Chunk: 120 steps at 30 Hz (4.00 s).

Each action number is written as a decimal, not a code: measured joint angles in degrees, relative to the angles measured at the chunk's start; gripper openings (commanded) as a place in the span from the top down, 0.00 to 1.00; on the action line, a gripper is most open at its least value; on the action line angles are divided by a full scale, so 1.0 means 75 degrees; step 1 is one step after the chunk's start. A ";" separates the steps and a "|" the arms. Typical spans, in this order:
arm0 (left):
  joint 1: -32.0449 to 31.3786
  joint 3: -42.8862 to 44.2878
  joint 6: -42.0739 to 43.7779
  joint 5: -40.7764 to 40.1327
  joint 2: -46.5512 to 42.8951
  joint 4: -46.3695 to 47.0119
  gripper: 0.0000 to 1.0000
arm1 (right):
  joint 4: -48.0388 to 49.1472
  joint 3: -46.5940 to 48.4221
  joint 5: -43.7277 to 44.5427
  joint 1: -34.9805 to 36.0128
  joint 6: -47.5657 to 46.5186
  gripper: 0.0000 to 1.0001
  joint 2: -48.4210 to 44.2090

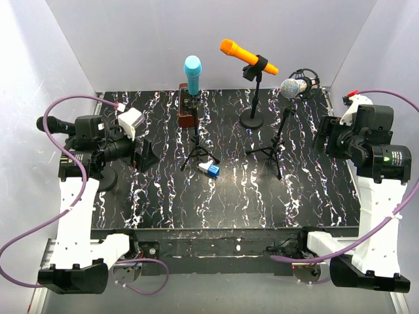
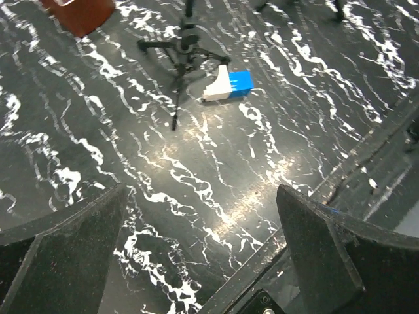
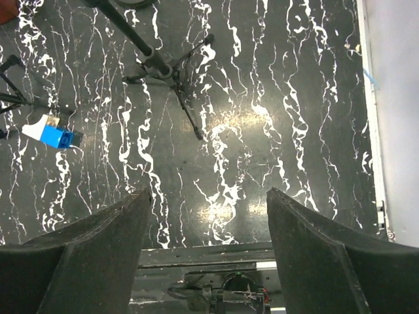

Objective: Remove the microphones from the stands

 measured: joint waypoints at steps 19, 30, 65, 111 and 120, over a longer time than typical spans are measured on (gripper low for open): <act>-0.2363 0.1244 0.1597 0.1553 0.1393 -0.1215 0.12 | -0.0679 0.3891 -0.3966 -0.1906 -0.0356 0.30 0.2827; -0.3856 0.0953 0.1349 0.0487 0.1387 -0.0364 0.10 | 0.0778 0.4080 -0.6408 -0.2719 0.0804 0.40 0.4095; -0.4331 0.1209 0.0941 -0.0935 0.2072 0.0487 0.09 | 0.2547 0.4252 -0.7373 -0.2040 0.1180 0.99 0.5476; -0.7087 0.4179 -0.1475 -0.1836 0.4336 0.4234 0.25 | 0.3142 -0.0090 -0.6569 -0.0997 0.2553 0.99 0.0927; -0.7102 0.4421 -0.1405 -0.2308 0.4336 0.4395 0.46 | 0.2926 -0.0143 -0.6537 -0.0997 0.2261 0.66 0.0679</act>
